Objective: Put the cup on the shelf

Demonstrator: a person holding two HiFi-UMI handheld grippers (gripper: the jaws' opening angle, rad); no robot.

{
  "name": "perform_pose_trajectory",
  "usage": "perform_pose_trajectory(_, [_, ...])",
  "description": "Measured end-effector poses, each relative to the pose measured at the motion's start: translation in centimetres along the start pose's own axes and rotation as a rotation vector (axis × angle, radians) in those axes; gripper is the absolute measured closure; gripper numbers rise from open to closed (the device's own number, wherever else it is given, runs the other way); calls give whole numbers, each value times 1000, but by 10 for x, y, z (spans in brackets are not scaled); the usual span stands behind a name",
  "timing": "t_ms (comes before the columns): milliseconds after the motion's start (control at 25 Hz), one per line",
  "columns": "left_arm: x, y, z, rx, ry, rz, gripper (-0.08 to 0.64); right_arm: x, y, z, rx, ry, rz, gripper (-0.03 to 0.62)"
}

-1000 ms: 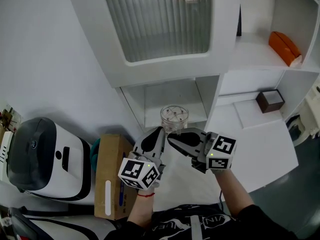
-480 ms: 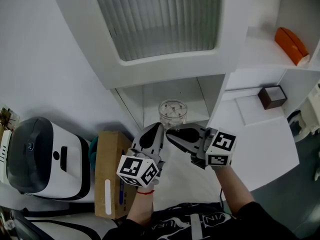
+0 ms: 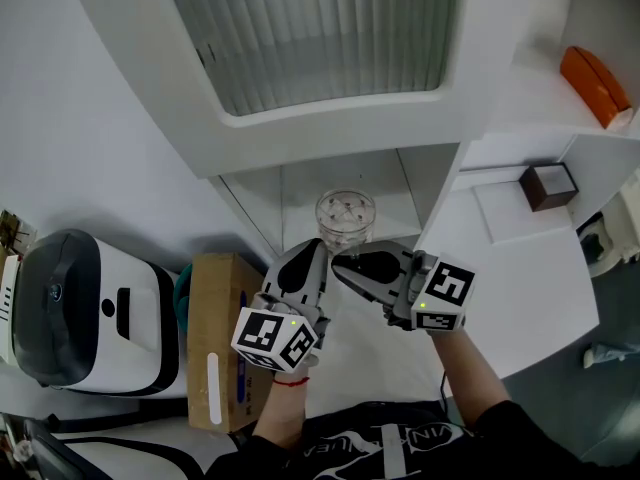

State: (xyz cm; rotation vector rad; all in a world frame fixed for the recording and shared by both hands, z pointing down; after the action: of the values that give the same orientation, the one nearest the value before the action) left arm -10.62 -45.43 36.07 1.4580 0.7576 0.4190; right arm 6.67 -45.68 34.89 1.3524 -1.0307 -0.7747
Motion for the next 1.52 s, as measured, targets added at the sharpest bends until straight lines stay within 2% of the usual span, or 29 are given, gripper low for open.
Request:
perform_pose_trajectory(480, [2,10,7,-33,23,10,554,6,13,0,-44,10,-51,580])
perform_pose_trajectory(880, [-1,11,11,-35,-12,23,554,21,15,0,-72,34,-67,577])
perform_pose_trajectory(1320, [-3,13,10,-29,-23,11,554,32,13,4,-91,76,-71,577])
perform_pose_trajectory(1520, [-2,14,7,-32,-18,7,554,30,13,3,-84,123,-64,577])
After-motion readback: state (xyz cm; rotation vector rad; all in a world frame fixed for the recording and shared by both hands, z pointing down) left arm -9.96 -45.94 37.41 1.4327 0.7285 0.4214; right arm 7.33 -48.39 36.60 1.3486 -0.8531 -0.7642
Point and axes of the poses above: the fingertips, and each gripper's own axes: z forward along the fingers, x to its right, y out of its underside, the point moved 10 cm from there along -z, backward along the fingers, and after that the axes turned 4 degrees about y, right-handed, at the moved point
